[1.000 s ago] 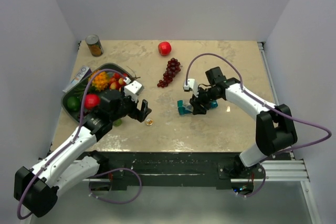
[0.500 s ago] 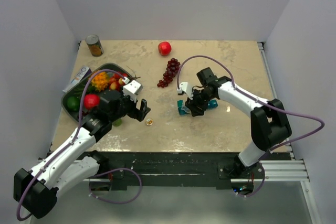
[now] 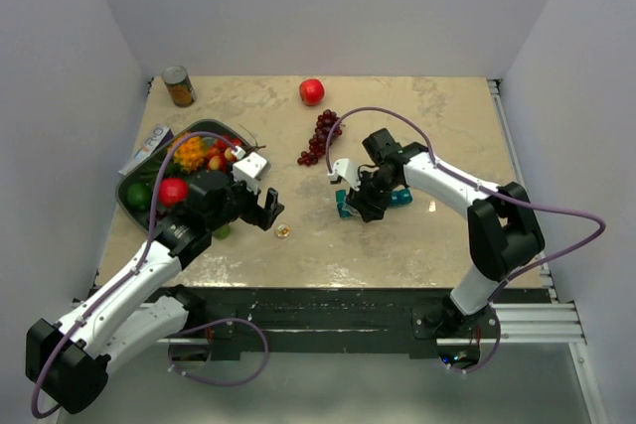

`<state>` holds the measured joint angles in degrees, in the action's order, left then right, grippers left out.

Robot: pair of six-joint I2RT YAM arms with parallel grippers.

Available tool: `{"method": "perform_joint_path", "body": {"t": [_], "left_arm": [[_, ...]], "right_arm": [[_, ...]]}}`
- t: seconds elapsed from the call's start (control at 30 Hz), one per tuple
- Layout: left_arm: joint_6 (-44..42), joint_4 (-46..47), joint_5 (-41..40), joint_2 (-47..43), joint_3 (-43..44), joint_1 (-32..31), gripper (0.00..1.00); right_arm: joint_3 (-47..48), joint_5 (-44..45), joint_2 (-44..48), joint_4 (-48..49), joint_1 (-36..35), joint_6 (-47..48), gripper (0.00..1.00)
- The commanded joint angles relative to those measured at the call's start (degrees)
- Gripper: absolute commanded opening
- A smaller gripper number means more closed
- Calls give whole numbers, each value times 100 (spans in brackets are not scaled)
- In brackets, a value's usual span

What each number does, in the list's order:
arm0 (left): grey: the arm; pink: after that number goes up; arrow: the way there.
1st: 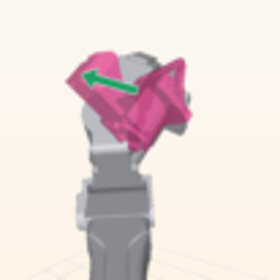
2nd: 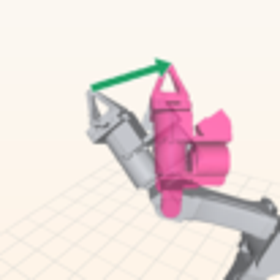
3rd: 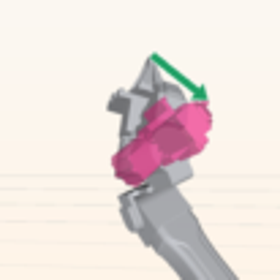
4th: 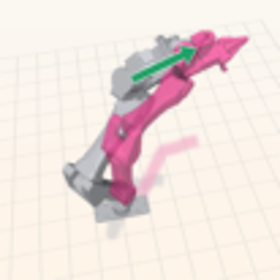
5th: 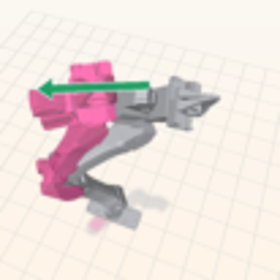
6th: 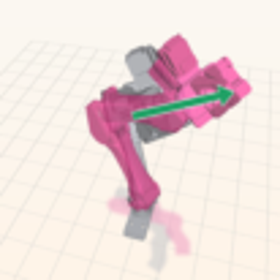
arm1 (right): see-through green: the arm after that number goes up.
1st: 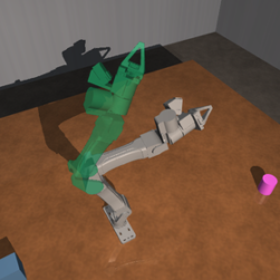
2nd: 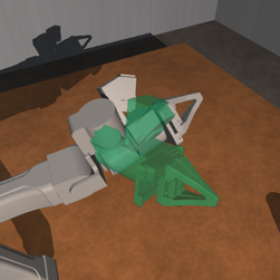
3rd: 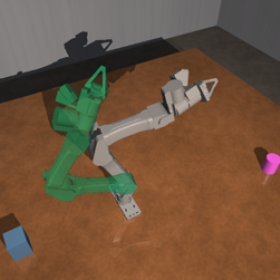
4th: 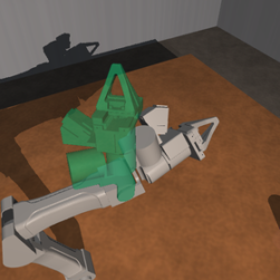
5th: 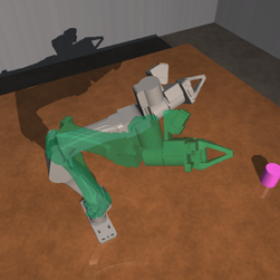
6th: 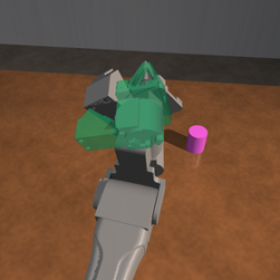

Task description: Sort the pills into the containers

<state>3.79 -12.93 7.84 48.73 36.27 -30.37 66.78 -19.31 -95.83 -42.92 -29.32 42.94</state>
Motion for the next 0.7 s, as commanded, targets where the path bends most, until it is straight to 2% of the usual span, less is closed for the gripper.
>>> {"method": "perform_joint_path", "body": {"t": [0.0,0.67], "left_arm": [[-107,89,-72,-109,91,31,87],[-98,89,-45,-118,82,31,87]], "right_arm": [[256,252,-76,-120,-47,-110,0],[581,709,-401,-454,-214,-216,0]]}}
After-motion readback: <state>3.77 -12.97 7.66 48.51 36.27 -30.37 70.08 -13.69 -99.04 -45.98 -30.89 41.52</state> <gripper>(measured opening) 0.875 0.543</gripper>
